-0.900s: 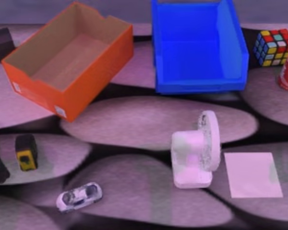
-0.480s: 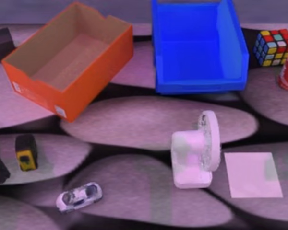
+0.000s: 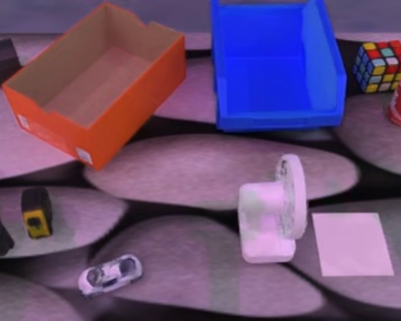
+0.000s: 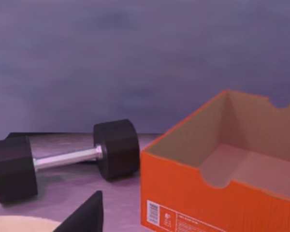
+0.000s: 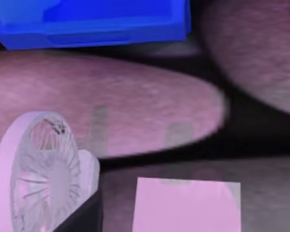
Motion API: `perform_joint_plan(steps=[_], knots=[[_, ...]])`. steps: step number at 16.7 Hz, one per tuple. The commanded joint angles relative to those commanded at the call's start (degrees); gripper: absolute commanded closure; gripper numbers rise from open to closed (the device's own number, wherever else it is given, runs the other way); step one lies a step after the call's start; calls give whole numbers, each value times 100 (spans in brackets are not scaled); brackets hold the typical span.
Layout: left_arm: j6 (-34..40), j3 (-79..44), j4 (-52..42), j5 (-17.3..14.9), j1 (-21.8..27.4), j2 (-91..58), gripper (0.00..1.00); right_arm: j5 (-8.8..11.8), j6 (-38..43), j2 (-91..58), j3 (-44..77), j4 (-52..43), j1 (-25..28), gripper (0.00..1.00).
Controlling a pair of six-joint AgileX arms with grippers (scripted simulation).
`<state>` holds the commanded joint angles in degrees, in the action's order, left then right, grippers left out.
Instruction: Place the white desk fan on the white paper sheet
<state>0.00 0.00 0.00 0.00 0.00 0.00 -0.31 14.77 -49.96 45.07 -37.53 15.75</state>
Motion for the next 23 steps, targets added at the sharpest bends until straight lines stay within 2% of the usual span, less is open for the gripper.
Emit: perform_joint_plan(steps=[7, 12, 16, 23], knots=[[0, 0, 0, 0, 0, 0, 0, -6, 1124, -4046, 3516, -2749, 1170, 0], [0, 0, 0, 0, 0, 0, 0, 10, 1650, -5818, 5275, -3958, 1736, 0], [0, 0, 0, 0, 0, 0, 0, 17, 1791, -6254, 5761, -4270, 1896, 0], [0, 0, 0, 0, 0, 0, 0, 17, 1775, -6246, 5521, -4034, 1882, 0]])
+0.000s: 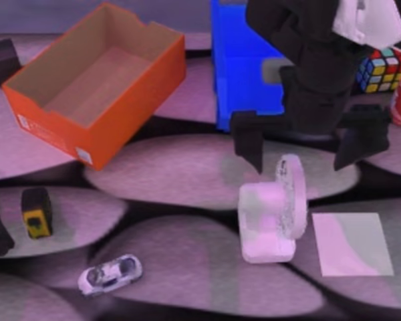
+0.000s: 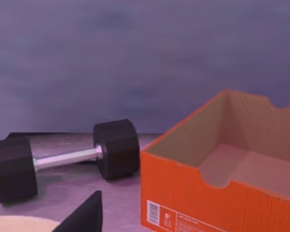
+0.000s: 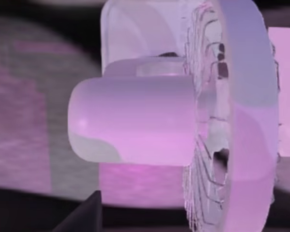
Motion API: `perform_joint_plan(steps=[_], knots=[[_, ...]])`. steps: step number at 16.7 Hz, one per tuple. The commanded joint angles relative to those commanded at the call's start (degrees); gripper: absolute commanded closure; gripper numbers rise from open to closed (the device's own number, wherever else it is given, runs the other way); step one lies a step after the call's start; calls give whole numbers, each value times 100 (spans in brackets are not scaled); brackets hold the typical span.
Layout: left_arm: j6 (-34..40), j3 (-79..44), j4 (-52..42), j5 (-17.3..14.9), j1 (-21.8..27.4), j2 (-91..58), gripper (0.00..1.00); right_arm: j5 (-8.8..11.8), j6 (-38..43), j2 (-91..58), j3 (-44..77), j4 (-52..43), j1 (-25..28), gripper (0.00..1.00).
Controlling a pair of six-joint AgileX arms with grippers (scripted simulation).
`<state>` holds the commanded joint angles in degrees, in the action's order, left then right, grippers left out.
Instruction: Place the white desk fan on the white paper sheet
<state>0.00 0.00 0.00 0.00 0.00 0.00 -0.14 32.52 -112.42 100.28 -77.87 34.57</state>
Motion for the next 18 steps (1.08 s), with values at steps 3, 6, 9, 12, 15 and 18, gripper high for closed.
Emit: perform_joint_plan(steps=[3, 6, 9, 12, 15, 18], knots=[[0, 0, 0, 0, 0, 0, 0, 0, 13, -18, -491, 509, 10, 0], [0, 0, 0, 0, 0, 0, 0, 0, 26, -41, -834, 872, 22, 0], [0, 0, 0, 0, 0, 0, 0, 0, 26, -42, -846, 884, 23, 0], [0, 0, 0, 0, 0, 0, 0, 0, 26, -42, -846, 884, 23, 15], [0, 0, 0, 0, 0, 0, 0, 0, 26, -42, -846, 884, 23, 38], [0, 0, 0, 0, 0, 0, 0, 0, 26, -42, -846, 884, 23, 60]])
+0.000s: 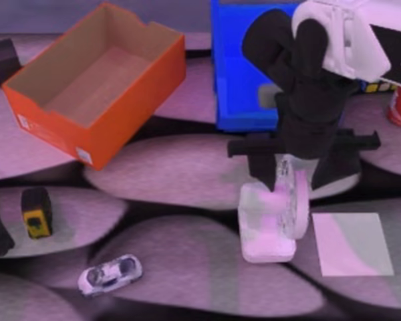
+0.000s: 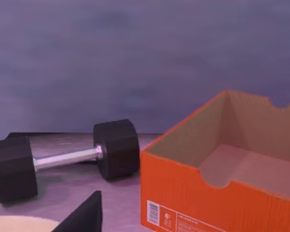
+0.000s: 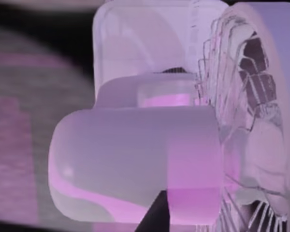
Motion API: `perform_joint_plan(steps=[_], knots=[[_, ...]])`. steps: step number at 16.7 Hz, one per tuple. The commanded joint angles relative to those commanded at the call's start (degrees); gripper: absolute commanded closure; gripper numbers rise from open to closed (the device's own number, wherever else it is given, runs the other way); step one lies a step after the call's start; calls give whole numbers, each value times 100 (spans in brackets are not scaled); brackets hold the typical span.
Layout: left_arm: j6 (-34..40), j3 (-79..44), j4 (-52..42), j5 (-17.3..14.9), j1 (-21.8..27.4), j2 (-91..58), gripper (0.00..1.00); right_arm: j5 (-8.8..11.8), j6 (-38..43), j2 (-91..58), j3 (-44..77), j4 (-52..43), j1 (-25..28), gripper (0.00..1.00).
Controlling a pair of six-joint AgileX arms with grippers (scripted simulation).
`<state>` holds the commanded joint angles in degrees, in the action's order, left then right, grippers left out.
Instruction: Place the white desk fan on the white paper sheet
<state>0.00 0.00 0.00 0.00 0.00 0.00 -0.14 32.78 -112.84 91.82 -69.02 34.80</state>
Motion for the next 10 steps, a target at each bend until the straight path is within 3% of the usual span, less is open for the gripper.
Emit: perform_joint_plan(steps=[5, 10], knots=[[0, 0, 0, 0, 0, 0, 0, 0, 0, 0, 0, 0, 0, 98], [0, 0, 0, 0, 0, 0, 0, 0, 0, 0, 0, 0, 0, 100]])
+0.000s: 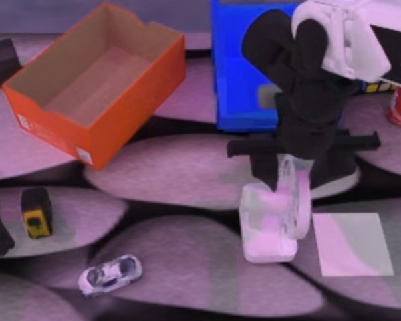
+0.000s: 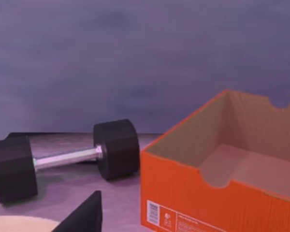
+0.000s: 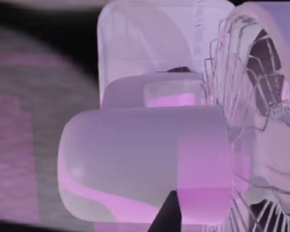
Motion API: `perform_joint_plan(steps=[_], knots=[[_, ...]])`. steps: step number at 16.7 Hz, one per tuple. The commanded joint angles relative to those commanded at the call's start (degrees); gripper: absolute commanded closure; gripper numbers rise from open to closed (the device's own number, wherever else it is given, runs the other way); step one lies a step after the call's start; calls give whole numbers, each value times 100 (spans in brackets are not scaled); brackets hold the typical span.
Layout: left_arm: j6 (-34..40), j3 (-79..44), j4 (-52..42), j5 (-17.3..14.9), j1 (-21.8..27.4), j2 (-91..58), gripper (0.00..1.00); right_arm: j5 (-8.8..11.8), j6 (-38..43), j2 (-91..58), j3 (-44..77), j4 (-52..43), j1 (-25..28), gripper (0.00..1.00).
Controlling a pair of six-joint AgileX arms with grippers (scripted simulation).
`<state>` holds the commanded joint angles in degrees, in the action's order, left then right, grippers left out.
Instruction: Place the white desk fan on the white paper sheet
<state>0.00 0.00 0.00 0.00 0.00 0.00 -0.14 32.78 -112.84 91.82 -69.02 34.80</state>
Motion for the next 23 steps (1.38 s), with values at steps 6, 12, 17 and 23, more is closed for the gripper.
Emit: perform_joint_plan(steps=[6, 12, 17, 23], knots=[[0, 0, 0, 0, 0, 0, 0, 6, 7, 14, 100, -102, 5, 100], [0, 0, 0, 0, 0, 0, 0, 6, 2, 45, 1043, -1075, 38, 100], [0, 0, 0, 0, 0, 0, 0, 8, 16, 38, 1074, -1107, 10, 100], [0, 0, 0, 0, 0, 0, 0, -11, 1313, 283, 769, -1168, -127, 100]])
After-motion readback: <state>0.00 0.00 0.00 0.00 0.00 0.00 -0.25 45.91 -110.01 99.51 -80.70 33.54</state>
